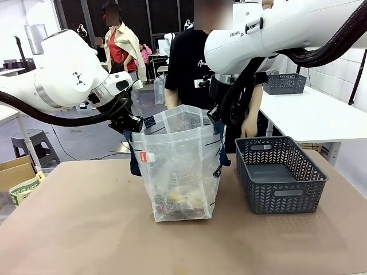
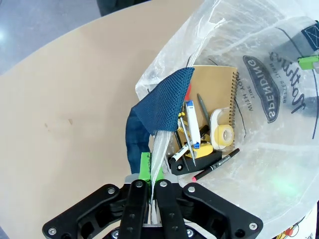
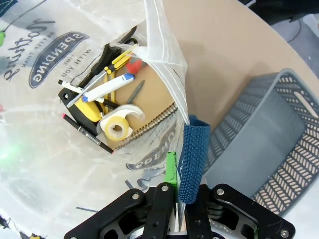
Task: Transfer purchased items from the store into the shopping bag.
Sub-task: Move the Reusable shopping bag to the right side of the table.
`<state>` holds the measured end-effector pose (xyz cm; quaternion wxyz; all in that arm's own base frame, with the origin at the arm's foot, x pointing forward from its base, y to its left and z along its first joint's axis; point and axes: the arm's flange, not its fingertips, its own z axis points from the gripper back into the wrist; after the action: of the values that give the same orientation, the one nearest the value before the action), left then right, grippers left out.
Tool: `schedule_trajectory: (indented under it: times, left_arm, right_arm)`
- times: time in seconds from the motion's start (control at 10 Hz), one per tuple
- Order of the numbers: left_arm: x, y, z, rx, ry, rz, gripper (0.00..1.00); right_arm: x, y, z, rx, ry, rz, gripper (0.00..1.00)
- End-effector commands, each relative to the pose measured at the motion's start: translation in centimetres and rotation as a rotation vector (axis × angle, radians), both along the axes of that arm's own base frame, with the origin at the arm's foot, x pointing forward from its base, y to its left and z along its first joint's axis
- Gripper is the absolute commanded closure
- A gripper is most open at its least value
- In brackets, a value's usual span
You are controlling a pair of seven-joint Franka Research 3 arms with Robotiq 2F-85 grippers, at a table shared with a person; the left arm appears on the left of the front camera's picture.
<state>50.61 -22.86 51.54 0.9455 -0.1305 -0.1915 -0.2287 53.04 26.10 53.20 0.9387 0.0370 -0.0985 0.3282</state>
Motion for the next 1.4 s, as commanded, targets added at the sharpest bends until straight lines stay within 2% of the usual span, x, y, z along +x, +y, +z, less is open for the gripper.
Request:
schedule_trajectory:
  times: [0.0, 1.3]
  left_arm:
    - [0.09, 0.17, 0.13, -0.001, -0.004, 0.004, 1.0]
    - [0.09, 0.17, 0.13, -0.001, -0.004, 0.004, 1.0]
  right_arm:
    - [0.0, -0.17, 0.03, -0.002, -0.003, -0.002, 1.0]
    - [0.0, -0.17, 0.03, -0.002, -0.003, -0.002, 1.0]
